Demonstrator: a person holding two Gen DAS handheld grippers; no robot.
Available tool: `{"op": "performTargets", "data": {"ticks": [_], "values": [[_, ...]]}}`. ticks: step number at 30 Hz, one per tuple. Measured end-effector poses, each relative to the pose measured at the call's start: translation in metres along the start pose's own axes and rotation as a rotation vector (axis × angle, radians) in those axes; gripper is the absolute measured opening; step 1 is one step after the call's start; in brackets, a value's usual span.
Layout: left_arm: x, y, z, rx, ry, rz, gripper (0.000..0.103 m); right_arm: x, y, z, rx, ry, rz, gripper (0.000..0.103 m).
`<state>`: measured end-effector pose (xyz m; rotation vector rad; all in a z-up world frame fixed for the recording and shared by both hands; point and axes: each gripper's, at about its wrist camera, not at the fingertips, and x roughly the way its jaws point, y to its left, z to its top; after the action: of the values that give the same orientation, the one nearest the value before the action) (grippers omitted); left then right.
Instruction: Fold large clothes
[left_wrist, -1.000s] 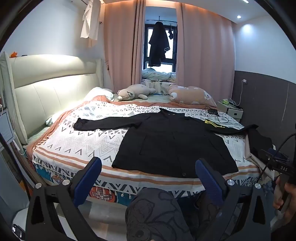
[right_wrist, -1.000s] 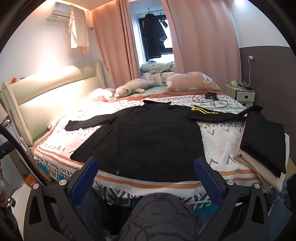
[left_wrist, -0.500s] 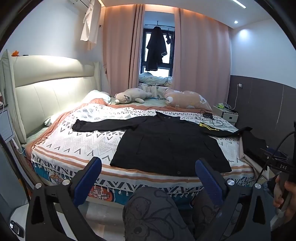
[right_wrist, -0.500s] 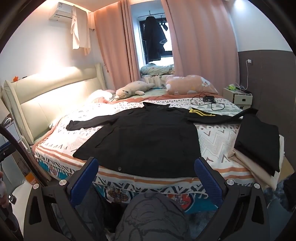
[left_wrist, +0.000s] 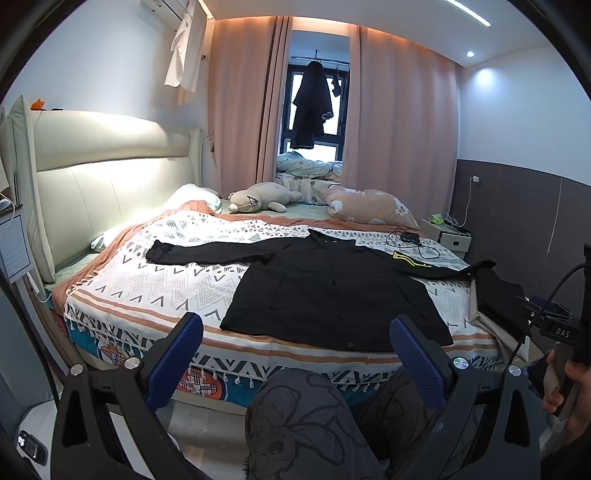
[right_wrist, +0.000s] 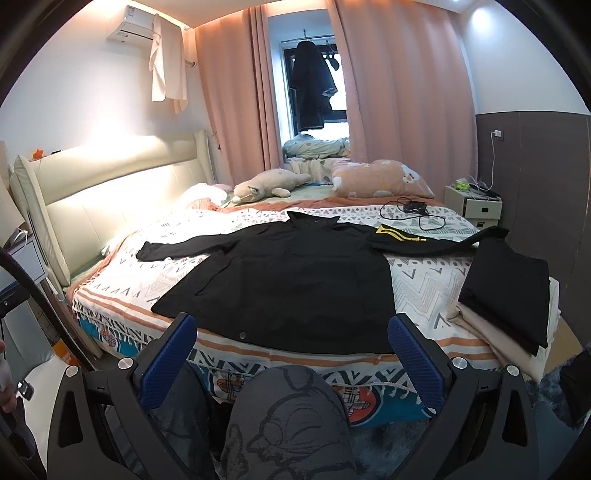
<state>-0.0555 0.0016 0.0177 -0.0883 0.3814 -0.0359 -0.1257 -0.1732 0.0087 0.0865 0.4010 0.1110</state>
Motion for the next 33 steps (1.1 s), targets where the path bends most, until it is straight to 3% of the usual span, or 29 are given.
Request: {"op": "performTargets", "data": {"ticks": [33], "values": [[-0.01, 0.0, -0.014, -0.002, -0.027, -0.04, 0.103, -0.002, 0.007, -0.009, 0.016, 0.002, 0.001, 0.103]]}}
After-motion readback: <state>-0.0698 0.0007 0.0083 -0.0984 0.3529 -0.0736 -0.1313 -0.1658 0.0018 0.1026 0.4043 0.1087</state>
